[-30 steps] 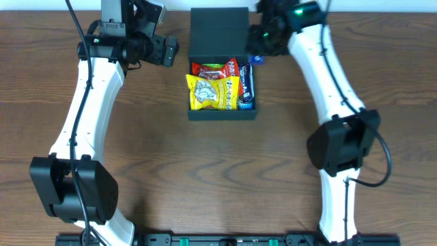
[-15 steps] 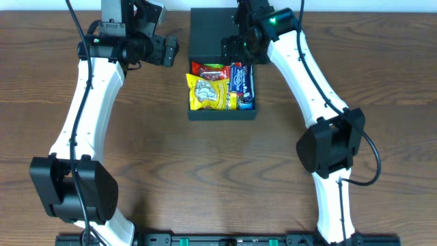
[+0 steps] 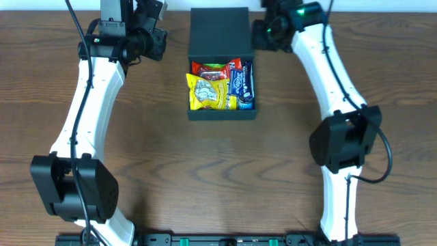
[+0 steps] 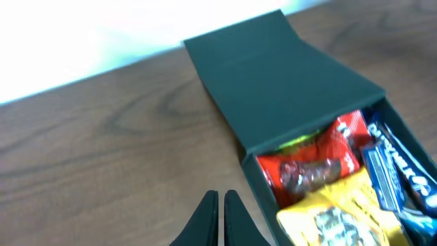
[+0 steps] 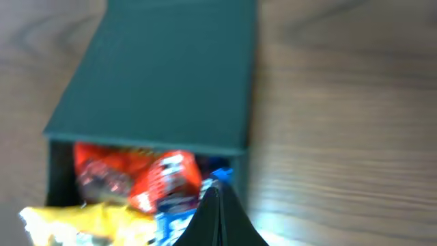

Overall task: Pack container
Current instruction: 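Place the Eclipse tin into the box and release, then raise both grippers to the top edge of the box lid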

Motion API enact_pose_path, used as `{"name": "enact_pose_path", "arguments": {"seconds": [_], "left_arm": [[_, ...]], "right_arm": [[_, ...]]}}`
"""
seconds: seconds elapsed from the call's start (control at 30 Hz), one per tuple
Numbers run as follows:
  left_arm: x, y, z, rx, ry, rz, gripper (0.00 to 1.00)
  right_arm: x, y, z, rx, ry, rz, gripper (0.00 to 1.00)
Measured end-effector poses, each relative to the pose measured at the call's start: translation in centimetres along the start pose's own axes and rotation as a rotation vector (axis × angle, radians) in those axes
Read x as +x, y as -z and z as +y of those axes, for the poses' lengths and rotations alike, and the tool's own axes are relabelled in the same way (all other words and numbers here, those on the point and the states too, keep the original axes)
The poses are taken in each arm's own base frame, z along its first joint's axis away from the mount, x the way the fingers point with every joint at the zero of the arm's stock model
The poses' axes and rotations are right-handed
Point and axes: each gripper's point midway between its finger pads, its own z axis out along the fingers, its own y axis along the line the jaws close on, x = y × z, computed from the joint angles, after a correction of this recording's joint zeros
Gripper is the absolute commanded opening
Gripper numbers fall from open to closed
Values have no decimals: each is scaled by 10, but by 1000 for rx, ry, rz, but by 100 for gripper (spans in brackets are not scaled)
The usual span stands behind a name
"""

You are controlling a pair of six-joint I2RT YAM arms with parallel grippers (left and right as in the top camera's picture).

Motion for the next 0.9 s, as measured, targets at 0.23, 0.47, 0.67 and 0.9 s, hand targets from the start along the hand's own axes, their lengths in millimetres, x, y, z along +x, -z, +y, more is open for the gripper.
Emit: {"name": "enact_pose_path", "arguments": {"seconds": [0.23, 0.47, 0.67, 0.9], "left_arm": [[4, -32, 10, -3, 34, -7, 6], [23, -91, 27, 33, 243, -9, 6], [33, -141, 31, 112, 418, 15, 6], [28, -182, 39, 223, 595, 16, 6]], "right_arm": [[-18, 5, -52, 97, -65, -47, 1], [-17, -24, -44, -31, -95, -15, 2], [-7, -93, -72, -192, -264, 63, 1], [-18, -113, -78, -341, -393, 50, 2]]}}
